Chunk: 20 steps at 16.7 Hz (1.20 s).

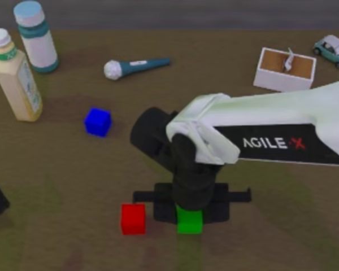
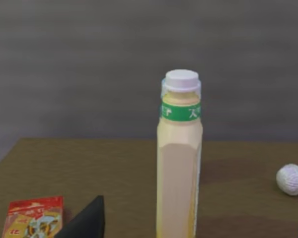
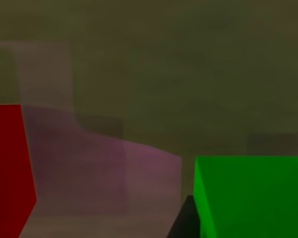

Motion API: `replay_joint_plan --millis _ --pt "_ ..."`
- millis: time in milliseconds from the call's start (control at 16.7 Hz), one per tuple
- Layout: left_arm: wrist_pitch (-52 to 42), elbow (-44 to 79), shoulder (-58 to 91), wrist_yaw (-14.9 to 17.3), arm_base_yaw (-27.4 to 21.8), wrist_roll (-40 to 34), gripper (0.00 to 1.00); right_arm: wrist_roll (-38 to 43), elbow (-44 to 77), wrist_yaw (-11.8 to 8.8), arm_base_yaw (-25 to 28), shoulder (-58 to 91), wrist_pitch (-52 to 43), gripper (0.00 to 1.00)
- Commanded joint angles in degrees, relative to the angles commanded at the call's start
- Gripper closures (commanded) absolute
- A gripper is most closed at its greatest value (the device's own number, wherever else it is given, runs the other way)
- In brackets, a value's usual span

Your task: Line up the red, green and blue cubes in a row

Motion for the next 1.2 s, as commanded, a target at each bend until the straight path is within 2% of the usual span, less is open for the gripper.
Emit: replay_joint_plan --millis 720,1200 --pt "0.0 0.0 0.0 0.0 0.0 0.0 0.0 0.0 0.0 0.0 0.0 0.0 0.0 0.02" --pt "0.0 0.0 0.0 0.0 0.0 0.0 0.0 0.0 0.0 0.0 0.0 0.0 0.0 0.0"
